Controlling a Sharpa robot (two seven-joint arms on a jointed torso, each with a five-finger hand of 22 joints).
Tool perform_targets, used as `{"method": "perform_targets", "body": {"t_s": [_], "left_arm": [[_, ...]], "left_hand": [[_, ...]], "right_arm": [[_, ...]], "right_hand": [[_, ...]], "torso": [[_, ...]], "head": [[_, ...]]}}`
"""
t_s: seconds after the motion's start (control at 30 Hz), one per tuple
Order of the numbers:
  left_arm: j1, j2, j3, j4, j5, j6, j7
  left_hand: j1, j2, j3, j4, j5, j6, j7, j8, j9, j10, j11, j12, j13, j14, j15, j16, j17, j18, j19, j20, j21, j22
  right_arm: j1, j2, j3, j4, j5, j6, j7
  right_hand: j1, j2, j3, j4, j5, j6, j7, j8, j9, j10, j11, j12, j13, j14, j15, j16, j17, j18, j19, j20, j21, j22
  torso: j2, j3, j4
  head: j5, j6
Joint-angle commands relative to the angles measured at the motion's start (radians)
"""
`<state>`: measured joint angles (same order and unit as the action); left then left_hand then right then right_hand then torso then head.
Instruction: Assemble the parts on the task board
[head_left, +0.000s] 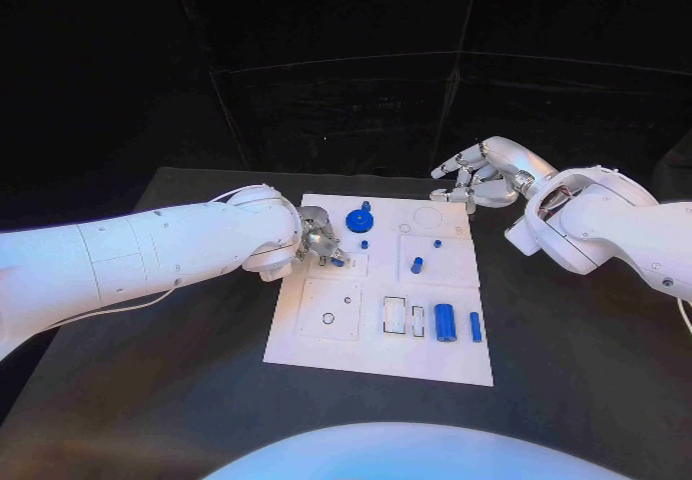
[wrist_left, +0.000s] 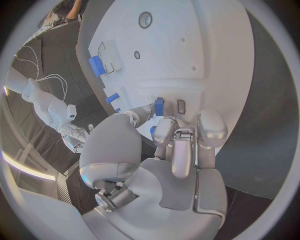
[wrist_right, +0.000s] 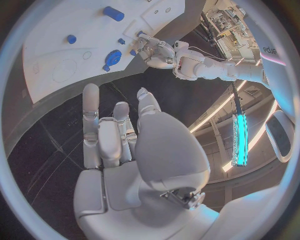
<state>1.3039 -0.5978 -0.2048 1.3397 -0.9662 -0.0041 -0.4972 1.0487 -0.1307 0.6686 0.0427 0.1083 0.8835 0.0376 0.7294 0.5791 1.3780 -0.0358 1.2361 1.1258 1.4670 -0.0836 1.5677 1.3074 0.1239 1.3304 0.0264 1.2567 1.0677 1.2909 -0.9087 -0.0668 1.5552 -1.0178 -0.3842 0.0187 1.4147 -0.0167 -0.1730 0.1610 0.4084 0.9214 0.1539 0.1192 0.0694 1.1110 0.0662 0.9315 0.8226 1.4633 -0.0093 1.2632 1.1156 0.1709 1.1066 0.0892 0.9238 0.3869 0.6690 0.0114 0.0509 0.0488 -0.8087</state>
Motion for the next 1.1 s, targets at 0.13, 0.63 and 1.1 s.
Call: {"method": "perform_targets", "body": {"t_s": [0.13,0.63,1.1], "left_arm": [[-0.001,0.013,-0.001,-0.009,-0.006,0.023,-0.006],[0.001,0.031,-0.001,-0.035,-0.006,0.034,-0.007],[0.002,0.037,0.0,-0.052,-0.006,0.028,-0.007]], "left_hand": [[-0.049,0.003,0.003,-0.018,0.003,0.027,-0.011,-0.003,-0.009,0.004,-0.006,0.007,-0.001,0.104,-0.01,0.003,0.263,-0.019,0.004,-0.005,0.0,0.003],[-0.093,0.01,-0.04,0.01,0.004,0.05,-0.016,-0.01,-0.021,0.008,-0.009,0.012,0.005,0.104,-0.013,0.003,0.263,-0.021,0.009,-0.009,0.003,0.011],[-0.152,0.006,-0.124,0.052,0.0,0.084,-0.02,-0.013,-0.032,0.025,-0.013,0.029,0.025,0.104,-0.015,0.003,0.263,-0.026,0.023,-0.011,0.016,0.035]], "right_arm": [[0.002,0.001,0.001,0.002,0.0,-0.007,-0.005],[0.002,0.004,0.001,0.0,-0.001,-0.003,-0.029],[0.002,0.007,0.001,-0.003,-0.001,-0.002,-0.031]], "right_hand": [[0.014,0.001,-0.007,0.007,0.048,-0.009,-0.002,0.007,0.001,-0.001,-0.004,-0.007,-0.009,0.013,-0.008,-0.009,0.002,0.014,0.014,-0.001,-0.012,-0.006],[0.021,0.002,-0.008,0.011,0.069,-0.01,-0.002,0.01,0.001,0.001,-0.005,-0.007,-0.014,0.015,-0.009,-0.013,0.001,0.014,0.018,-0.002,-0.017,-0.009],[0.018,0.001,-0.01,0.016,0.074,-0.01,-0.002,0.011,0.001,-0.001,-0.005,-0.009,-0.018,0.014,-0.009,-0.017,-0.002,0.014,0.019,-0.002,-0.018,-0.01]], "torso": [[0.0,0.0,-0.0015],[-0.002,0.0,0.0007],[0.001,0.0002,0.0004]], "head": [[0.001,0.0],[-0.008,-0.004],[-0.01,-0.004]]}}
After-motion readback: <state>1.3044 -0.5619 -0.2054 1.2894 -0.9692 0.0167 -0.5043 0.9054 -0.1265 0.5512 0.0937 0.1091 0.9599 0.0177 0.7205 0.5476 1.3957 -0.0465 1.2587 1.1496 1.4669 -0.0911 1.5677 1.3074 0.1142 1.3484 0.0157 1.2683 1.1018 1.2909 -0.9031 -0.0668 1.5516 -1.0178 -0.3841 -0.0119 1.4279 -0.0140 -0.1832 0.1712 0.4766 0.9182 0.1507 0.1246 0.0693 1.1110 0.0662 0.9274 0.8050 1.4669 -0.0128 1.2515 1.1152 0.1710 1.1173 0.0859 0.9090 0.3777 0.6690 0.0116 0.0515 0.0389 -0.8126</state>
